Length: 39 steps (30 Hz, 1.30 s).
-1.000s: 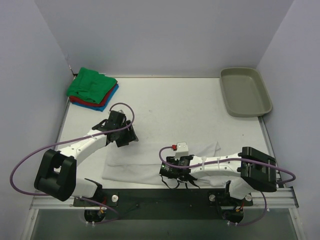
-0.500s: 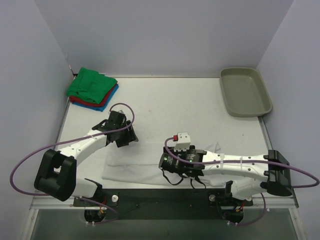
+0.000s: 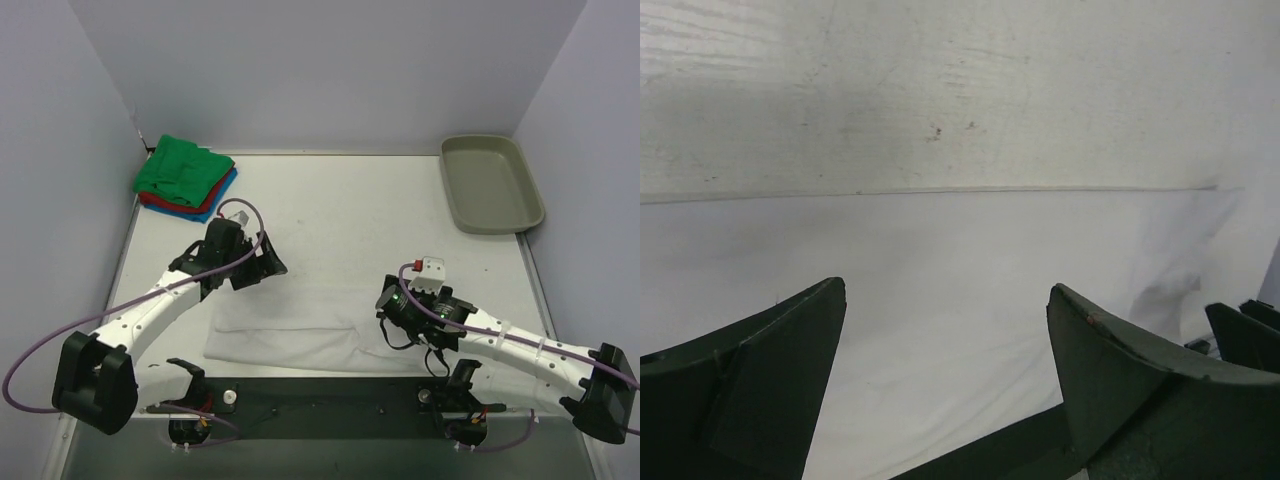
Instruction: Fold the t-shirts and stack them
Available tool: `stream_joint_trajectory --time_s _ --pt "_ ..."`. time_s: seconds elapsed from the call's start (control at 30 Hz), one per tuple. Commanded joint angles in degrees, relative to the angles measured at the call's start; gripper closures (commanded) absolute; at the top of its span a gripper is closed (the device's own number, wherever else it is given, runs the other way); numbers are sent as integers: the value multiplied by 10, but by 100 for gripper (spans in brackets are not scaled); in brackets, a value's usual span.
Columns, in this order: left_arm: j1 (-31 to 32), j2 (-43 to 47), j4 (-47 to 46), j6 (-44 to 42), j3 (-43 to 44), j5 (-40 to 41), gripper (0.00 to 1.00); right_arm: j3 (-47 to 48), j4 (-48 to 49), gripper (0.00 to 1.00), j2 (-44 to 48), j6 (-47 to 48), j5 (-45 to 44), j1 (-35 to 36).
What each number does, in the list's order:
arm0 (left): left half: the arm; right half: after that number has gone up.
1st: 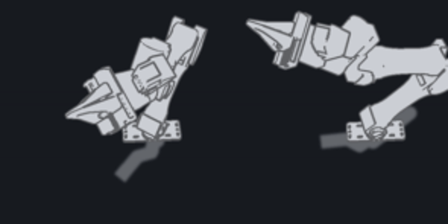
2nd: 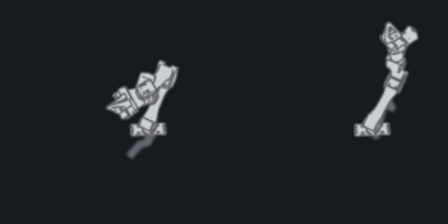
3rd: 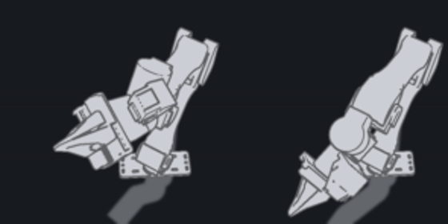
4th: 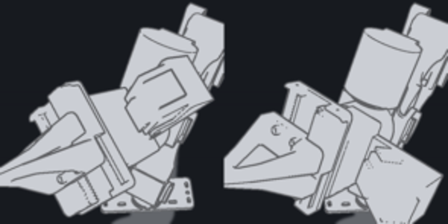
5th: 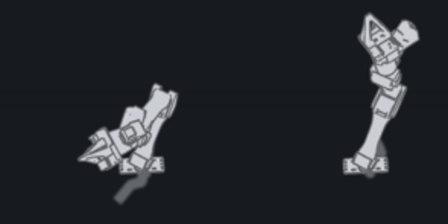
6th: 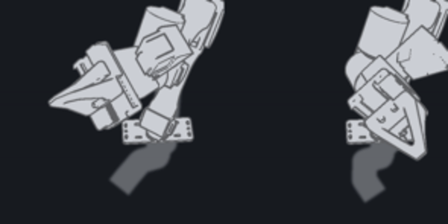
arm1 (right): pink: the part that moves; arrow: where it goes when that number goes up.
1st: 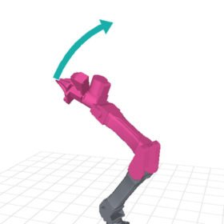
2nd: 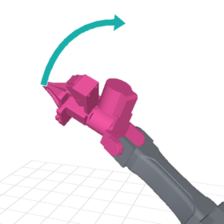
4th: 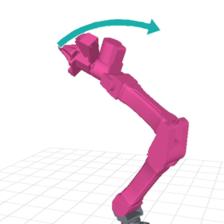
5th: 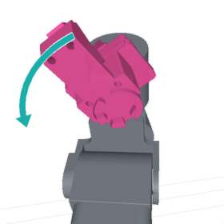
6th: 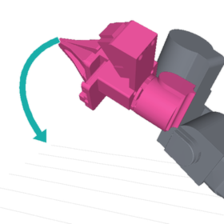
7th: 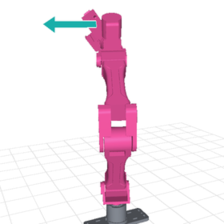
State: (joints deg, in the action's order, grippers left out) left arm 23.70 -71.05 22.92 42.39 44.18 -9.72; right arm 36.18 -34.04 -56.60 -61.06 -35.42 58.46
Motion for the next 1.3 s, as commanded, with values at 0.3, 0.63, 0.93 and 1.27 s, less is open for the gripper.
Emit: stream_joint_trajectory --time_s 0.3,0.63,0.93,1.27 --pt "2 75 -4 -35 49 -33 6 -44 201 0 -25 98 83 -90" --pt "-3 72 4 -40 47 -28 5 -68 283 0 -98 76 142 -119" --pt "-27 83 9 -42 44 -31 4 -80 355 0 -184 68 177 -134" --pt "-78 106 27 -57 41 -54 3 46 406 0 -360 155 265 -200"
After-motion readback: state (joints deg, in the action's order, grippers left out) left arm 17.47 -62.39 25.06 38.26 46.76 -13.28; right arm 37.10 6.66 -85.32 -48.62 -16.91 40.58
